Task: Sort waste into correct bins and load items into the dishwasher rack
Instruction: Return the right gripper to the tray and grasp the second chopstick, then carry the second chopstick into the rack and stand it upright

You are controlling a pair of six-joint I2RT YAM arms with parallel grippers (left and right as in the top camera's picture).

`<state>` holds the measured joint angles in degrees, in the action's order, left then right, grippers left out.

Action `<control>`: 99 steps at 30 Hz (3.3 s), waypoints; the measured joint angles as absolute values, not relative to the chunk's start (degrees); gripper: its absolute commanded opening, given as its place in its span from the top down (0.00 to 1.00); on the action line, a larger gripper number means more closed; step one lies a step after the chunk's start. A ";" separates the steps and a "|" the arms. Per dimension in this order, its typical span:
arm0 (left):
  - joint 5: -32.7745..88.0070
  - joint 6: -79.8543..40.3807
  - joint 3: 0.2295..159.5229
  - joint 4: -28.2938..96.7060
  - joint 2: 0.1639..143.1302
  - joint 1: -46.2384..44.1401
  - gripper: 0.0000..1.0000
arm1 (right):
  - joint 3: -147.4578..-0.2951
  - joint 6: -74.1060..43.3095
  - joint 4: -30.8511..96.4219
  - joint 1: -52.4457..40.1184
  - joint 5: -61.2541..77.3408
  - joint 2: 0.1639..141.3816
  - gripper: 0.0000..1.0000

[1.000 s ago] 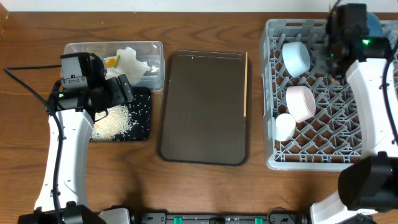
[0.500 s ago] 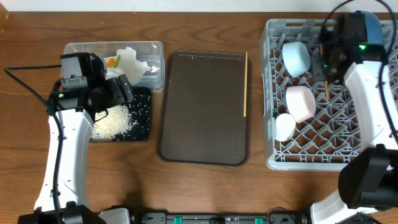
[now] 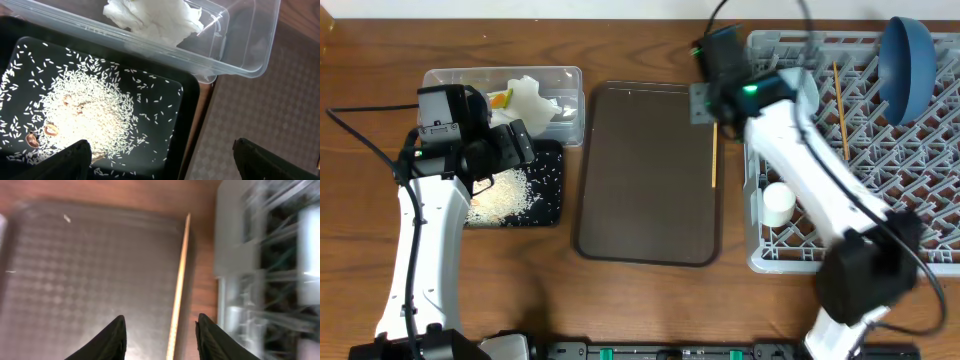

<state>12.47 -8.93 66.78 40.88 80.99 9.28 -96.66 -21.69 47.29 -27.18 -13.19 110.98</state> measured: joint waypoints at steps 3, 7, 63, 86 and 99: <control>12.45 -8.93 66.78 40.88 80.99 9.28 0.07 | -96.64 -25.41 47.35 -28.42 -15.59 117.25 0.64; 12.47 -8.93 66.78 40.86 80.99 9.28 0.07 | -96.55 -29.02 47.22 -28.40 -17.72 122.45 0.70; 12.45 -8.93 66.78 40.86 80.99 9.28 0.07 | -96.66 -32.36 49.87 -27.88 -17.58 128.97 0.99; 12.47 -8.93 66.78 40.88 80.99 9.28 0.07 | -106.98 -19.92 59.44 -27.57 -15.42 107.74 0.99; 12.45 -8.93 66.78 40.86 80.99 9.28 0.07 | -100.79 -0.82 61.39 -7.57 -21.19 96.97 0.99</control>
<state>12.45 -8.93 66.78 40.86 80.99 9.28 -100.79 -0.82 61.39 -7.57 -21.19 96.97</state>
